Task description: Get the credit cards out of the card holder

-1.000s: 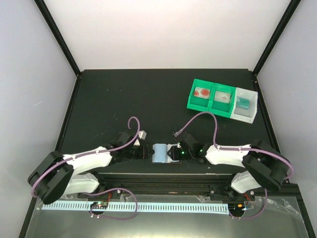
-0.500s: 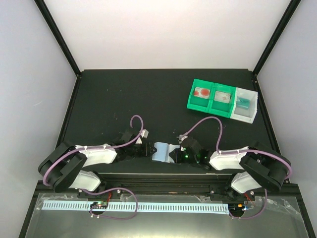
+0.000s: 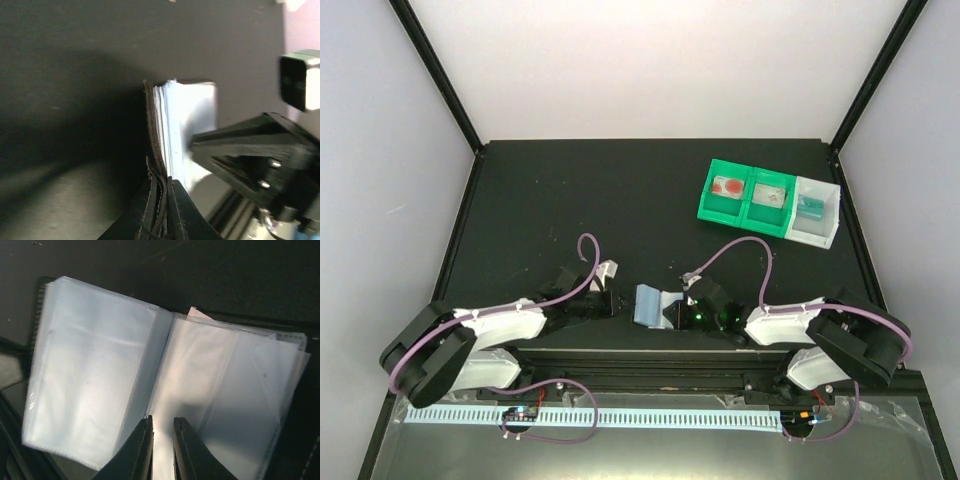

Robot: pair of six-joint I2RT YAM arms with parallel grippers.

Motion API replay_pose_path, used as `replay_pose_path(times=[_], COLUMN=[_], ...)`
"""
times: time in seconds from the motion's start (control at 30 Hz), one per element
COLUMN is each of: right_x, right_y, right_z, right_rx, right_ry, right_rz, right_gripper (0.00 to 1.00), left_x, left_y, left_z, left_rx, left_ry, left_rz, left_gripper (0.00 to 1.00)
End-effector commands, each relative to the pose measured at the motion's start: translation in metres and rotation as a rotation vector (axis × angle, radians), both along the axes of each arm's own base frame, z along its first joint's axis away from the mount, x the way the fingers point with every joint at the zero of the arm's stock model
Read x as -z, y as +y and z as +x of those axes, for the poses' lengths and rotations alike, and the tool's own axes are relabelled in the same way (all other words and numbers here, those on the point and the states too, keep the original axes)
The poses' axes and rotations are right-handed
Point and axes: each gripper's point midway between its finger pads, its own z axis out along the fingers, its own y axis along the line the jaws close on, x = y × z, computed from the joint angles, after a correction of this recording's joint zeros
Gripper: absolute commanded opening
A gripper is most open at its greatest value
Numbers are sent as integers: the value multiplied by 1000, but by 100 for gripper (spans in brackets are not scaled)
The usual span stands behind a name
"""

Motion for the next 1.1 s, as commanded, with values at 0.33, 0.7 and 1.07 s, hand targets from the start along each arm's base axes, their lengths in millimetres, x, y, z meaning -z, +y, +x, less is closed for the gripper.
replay_pose_path(times=[0.33, 0.7, 1.07], right_x=[29, 29, 19], right_y=[-23, -24, -17], right_z=[-18, -18, -19], right_rx=[-1, 0, -26], right_ry=[79, 76, 74], right_rz=[-110, -113, -82], right_gripper=[14, 14, 17], left_x=[-19, -13, -22], left_y=[-27, -23, -19], left_z=[-17, -9, -17], left_rx=[105, 85, 96], left_ry=[16, -19, -15], left_rz=[-191, -140, -153], left_gripper=[30, 20, 14])
